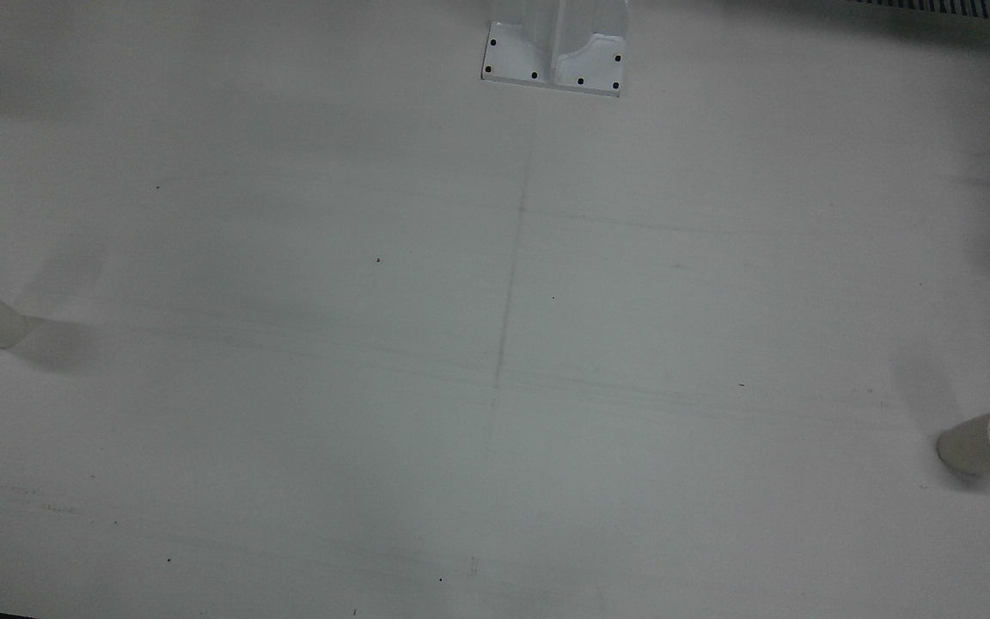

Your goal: Pour water

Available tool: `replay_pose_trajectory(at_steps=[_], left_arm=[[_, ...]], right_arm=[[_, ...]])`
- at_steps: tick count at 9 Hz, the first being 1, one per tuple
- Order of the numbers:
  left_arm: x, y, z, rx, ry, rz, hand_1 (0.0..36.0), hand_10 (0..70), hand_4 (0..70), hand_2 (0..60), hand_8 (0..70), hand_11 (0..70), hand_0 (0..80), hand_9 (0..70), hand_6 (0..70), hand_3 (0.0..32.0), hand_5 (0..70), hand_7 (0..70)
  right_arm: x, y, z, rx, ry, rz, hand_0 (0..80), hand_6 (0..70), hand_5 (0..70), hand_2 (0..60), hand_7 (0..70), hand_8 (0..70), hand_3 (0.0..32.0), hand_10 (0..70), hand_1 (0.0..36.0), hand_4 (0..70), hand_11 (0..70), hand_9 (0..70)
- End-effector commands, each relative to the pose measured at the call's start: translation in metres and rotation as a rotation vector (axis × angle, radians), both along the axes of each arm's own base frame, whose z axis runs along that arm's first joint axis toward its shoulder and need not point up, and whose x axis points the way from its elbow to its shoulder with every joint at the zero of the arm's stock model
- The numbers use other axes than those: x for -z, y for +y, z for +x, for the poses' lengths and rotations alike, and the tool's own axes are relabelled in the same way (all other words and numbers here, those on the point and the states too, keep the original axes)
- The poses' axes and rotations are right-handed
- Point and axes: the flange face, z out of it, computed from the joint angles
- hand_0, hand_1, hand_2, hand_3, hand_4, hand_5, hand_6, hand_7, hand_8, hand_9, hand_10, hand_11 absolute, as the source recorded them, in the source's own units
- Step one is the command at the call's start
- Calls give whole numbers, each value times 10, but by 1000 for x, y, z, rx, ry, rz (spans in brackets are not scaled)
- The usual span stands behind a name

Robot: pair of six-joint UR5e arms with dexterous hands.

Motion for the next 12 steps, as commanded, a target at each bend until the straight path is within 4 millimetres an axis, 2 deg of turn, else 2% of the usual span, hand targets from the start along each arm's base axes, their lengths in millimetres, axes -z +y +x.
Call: replay_pose_trajectory(at_steps=[1, 2, 3, 4, 5, 6, 7, 8, 9, 10, 11, 12], left_arm=[[6, 17, -4, -1, 5, -4, 34, 35, 272, 0, 66, 61, 529, 11, 141, 0, 0, 128], [3, 21, -4, -1, 3, -7, 34, 29, 261, 0, 61, 53, 531, 9, 130, 0, 0, 119], [1, 21, -2, -5, -1, -10, 33, 27, 261, 0, 62, 51, 529, 8, 125, 0, 0, 112], [-20, 21, 7, -20, -22, -27, 32, 29, 262, 0, 63, 52, 528, 9, 128, 0, 0, 116], [-33, 11, 32, -45, -25, -18, 28, 33, 262, 0, 63, 58, 525, 9, 129, 0, 0, 118], [-58, 8, 64, -34, -19, -21, 23, 41, 258, 0, 64, 69, 518, 8, 133, 0, 0, 113], [-69, 2, 90, -43, -21, -40, 38, 48, 261, 0, 67, 82, 533, 11, 140, 0, 0, 106], [-86, -5, 100, -48, -46, -31, 49, 53, 282, 0, 76, 90, 543, 22, 151, 0, 0, 111], [-93, -8, 109, -49, -93, 9, 41, 49, 290, 0, 68, 83, 529, 10, 143, 0, 0, 95], [-108, 0, 124, -76, -114, 26, 65, 38, 284, 0, 60, 70, 546, 0, 126, 0, 0, 70], [-120, 5, 127, -86, -116, 24, 123, 33, 275, 0, 57, 67, 615, 0, 114, 0, 0, 52], [-121, 7, 127, -87, -126, 24, 141, 35, 270, 0, 52, 72, 635, 0, 107, 0, 0, 40]], right_arm=[[2, 16, 3, -7, 0, -1, 502, 118, 60, 23, 29, 13, 24, 0, 173, 0, 0, 0], [2, 17, 4, -7, 0, -2, 503, 105, 58, 13, 4, 11, 30, 0, 173, 0, 0, 0], [-5, 24, 2, -1, 2, -21, 499, 93, 56, 12, 0, 8, 56, 0, 170, 0, 0, 0], [-7, 25, -1, 6, 12, -24, 499, 84, 55, 7, 0, 6, 58, 0, 169, 0, 0, 0], [-1, 25, -2, 13, 25, -12, 497, 80, 55, 7, 0, 6, 50, 0, 169, 0, 0, 0], [-1, 25, -2, 22, 26, -11, 496, 90, 57, 10, 0, 8, 26, 0, 167, 0, 0, 0], [-1, 26, -2, 24, 26, -11, 499, 112, 58, 32, 18, 12, 0, 0, 172, 0, 0, 0], [-1, 26, -3, 33, 27, -13, 499, 115, 58, 37, 26, 13, 0, 0, 172, 0, 0, 0], [-1, 25, -5, 45, 38, -12, 500, 123, 59, 47, 39, 14, 0, 0, 176, 0, 0, 0], [-1, 25, -5, 45, 42, -12, 502, 122, 59, 46, 35, 14, 0, 0, 177, 0, 0, 0], [-1, 25, -5, 45, 42, -12, 503, 126, 60, 50, 46, 15, 0, 0, 178, 0, 0, 0], [-1, 25, -5, 46, 44, -12, 503, 137, 61, 58, 65, 17, 0, 0, 177, 0, 0, 0]])
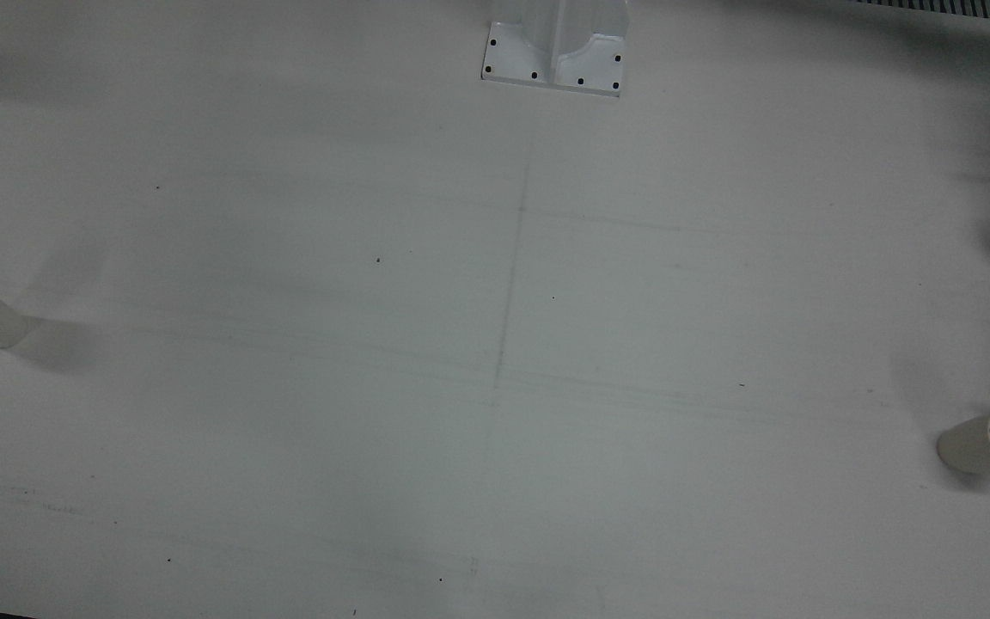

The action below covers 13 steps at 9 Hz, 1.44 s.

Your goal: Pour water

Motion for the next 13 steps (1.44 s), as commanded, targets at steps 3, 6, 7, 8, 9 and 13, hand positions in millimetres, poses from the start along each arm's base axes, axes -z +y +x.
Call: replay_pose_trajectory(at_steps=[3, 6, 7, 8, 9, 13], left_arm=[[-16, 6, 13, -8, -70, 32, 6, 15, 275, 0, 37, 29, 483, 0, 87, 0, 0, 8], [-12, 7, 37, -28, -68, 44, 19, 19, 277, 0, 41, 35, 494, 0, 92, 0, 0, 21], [-7, 4, 47, -39, -67, 43, 74, 25, 275, 0, 46, 50, 549, 0, 98, 0, 0, 27], [1, -7, 54, -35, -65, 42, 122, 32, 269, 0, 51, 66, 607, 0, 102, 0, 0, 31], [2, -9, 55, -22, -71, 43, 158, 34, 266, 0, 53, 73, 673, 0, 104, 0, 0, 34], [7, -9, 76, -38, -71, 53, 205, 30, 252, 0, 56, 71, 800, 0, 102, 0, 0, 40]], right_arm=[[-1, 0, -1, 4, 6, -1, 503, 140, 61, 61, 72, 18, 0, 0, 176, 0, 0, 0], [-1, 0, -1, 5, 6, -1, 502, 136, 61, 58, 69, 17, 0, 0, 176, 0, 0, 0], [0, 0, -1, 5, 6, 0, 502, 135, 61, 59, 68, 17, 2, 0, 176, 0, 0, 0], [0, 0, -1, 5, 6, 0, 500, 131, 60, 58, 64, 16, 4, 0, 175, 0, 0, 0], [0, 0, 0, 4, 6, 0, 502, 132, 61, 54, 64, 16, 2, 0, 177, 0, 0, 0], [0, 1, -1, 21, 7, 0, 500, 116, 59, 54, 38, 13, 6, 0, 177, 0, 0, 0]])
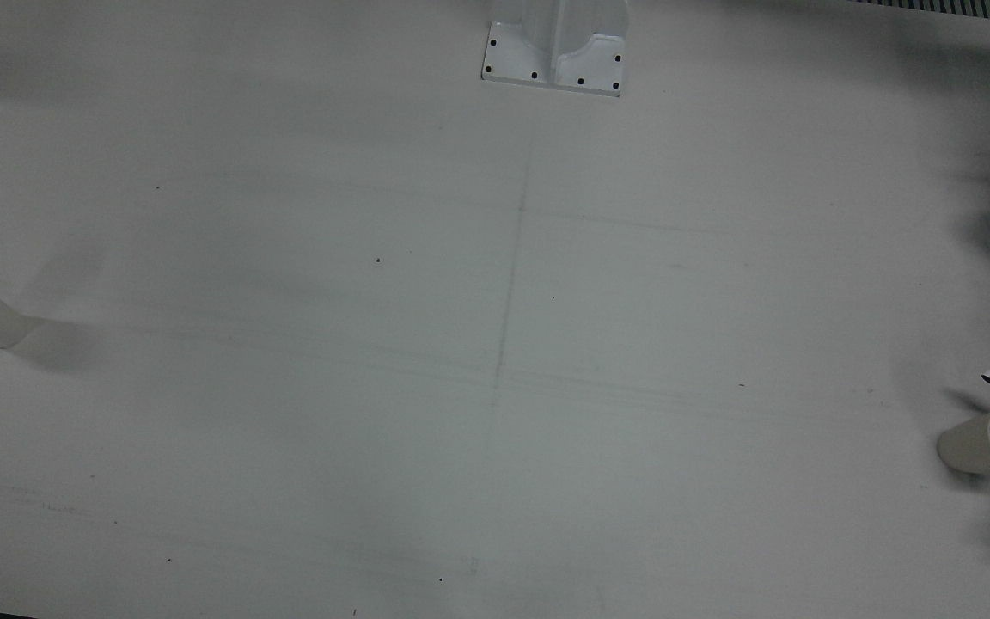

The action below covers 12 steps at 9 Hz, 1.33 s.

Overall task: Pour water
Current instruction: 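Close the left hand around the beige paper cup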

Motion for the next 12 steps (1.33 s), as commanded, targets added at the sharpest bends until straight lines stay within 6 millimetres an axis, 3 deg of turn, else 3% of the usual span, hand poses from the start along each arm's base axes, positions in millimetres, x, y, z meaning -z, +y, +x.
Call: replay_pose_trajectory(at_steps=[1, 4, 6, 7, 8, 9, 12], left_arm=[[8, -5, 20, -9, 6, 3, 197, 29, 254, 0, 56, 69, 797, 0, 102, 0, 0, 42], [17, -8, 50, -28, 18, 0, 187, 32, 280, 0, 59, 73, 779, 0, 111, 0, 0, 58], [26, -10, 57, -25, 36, 2, 190, 34, 300, 0, 62, 75, 795, 0, 115, 0, 0, 66], [30, -11, 57, -25, 45, -1, 196, 38, 305, 0, 69, 79, 800, 1, 122, 0, 462, 77], [30, -12, 55, -10, 64, -38, 186, 41, 292, 0, 69, 82, 800, 2, 127, 0, 700, 83], [36, -13, 56, -11, 79, -51, 176, 45, 381, 0, 71, 85, 800, 8, 137, 0, 700, 100], [53, -16, 57, -18, 103, -90, 162, 58, 562, 0, 75, 98, 777, 20, 154, 0, 700, 128]], right_arm=[[0, 0, 0, 6, 0, 0, 500, 113, 58, 53, 33, 12, 10, 0, 177, 0, 0, 0], [-2, 4, 3, -2, 0, -4, 497, 98, 56, 49, 9, 9, 10, 0, 176, 0, 0, 0], [-5, 7, 4, -2, -1, -12, 495, 80, 52, 38, 0, 6, 2, 0, 174, 0, 0, 0], [-6, 7, 4, -2, -1, -14, 495, 74, 52, 34, 0, 4, 0, 0, 174, 0, 0, 0], [-6, 7, 4, -3, -1, -14, 493, 72, 51, 32, 0, 4, 0, 0, 173, 0, 0, 0], [-6, 7, 4, -3, 1, -15, 494, 70, 50, 30, 0, 4, 0, 0, 172, 0, 0, 0], [-11, 13, 6, -8, -1, -27, 493, 61, 49, 34, 0, 2, 2, 0, 172, 0, 0, 0]])
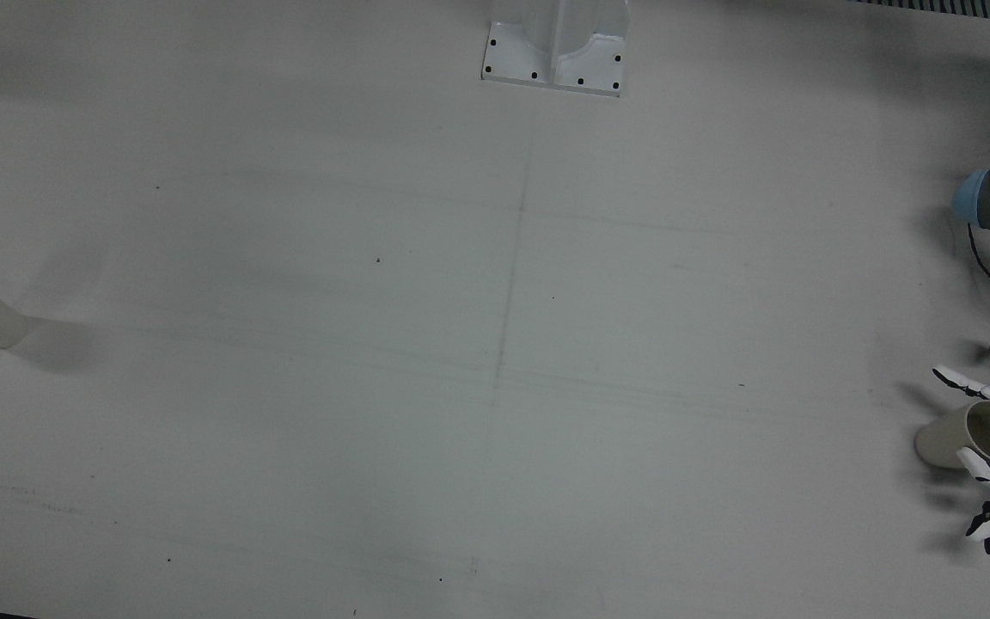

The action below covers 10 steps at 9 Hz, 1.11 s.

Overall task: Pour water
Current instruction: 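Close the left hand around the beige paper cup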

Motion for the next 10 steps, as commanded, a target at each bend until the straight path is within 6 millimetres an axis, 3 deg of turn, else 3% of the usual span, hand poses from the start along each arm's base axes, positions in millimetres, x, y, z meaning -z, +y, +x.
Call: replay_pose_trajectory(at_steps=[1, 2, 3, 4, 5, 7, 8, 9, 10], left_arm=[[12, -2, 0, -7, 26, -39, 205, 61, 594, 0, 81, 106, 800, 24, 159, 0, 700, 134], [16, -2, 1, -13, 41, -53, 325, 73, 587, 0, 96, 135, 800, 38, 170, 0, 700, 144], [22, -2, 0, -16, 54, -67, 360, 77, 577, 52, 103, 148, 800, 41, 176, 0, 700, 149], [34, -1, -1, -20, 66, -78, 360, 74, 586, 412, 102, 145, 800, 40, 175, 0, 700, 151], [44, -2, -1, -24, 85, -93, 360, 74, 599, 600, 101, 143, 800, 39, 176, 0, 700, 152], [58, -2, 0, -39, 134, -120, 360, 73, 622, 600, 100, 141, 800, 36, 175, 0, 700, 154], [74, -3, 2, -45, 149, -133, 360, 72, 634, 600, 98, 140, 800, 34, 174, 0, 700, 156], [100, -5, 2, -45, 159, -132, 360, 73, 660, 600, 98, 140, 800, 33, 174, 0, 700, 158], [125, -4, 2, -47, 160, -131, 360, 75, 700, 600, 99, 141, 800, 34, 175, 0, 700, 158]], right_arm=[[-5, 8, 6, -14, -3, -13, 493, 60, 49, 36, 0, 2, 10, 0, 173, 0, 0, 0], [-7, 9, 11, -28, -6, -12, 491, 56, 48, 34, 0, 1, 4, 0, 172, 0, 0, 0], [-8, 10, 14, -36, -9, -12, 492, 54, 50, 34, 0, 0, 0, 0, 173, 0, 0, 0], [-11, 9, 14, -36, -9, -17, 491, 63, 52, 42, 0, 2, 0, 0, 173, 0, 0, 0], [-20, 7, 14, -37, -8, -29, 490, 74, 53, 52, 0, 4, 0, 0, 172, 0, 0, 0], [-55, -7, 10, -27, 1, -9, 494, 88, 58, 74, 0, 7, 0, 0, 181, 0, 0, 0], [-80, -20, -4, 8, 8, 16, 508, 99, 64, 95, 0, 9, 0, 0, 199, 0, 0, 0], [-111, -40, -26, 57, 9, 28, 531, 120, 74, 144, 0, 14, 0, 0, 230, 0, 0, 0], [-149, -49, -54, 119, 11, 24, 553, 143, 86, 272, 23, 18, 0, 0, 280, 0, 0, 0]])
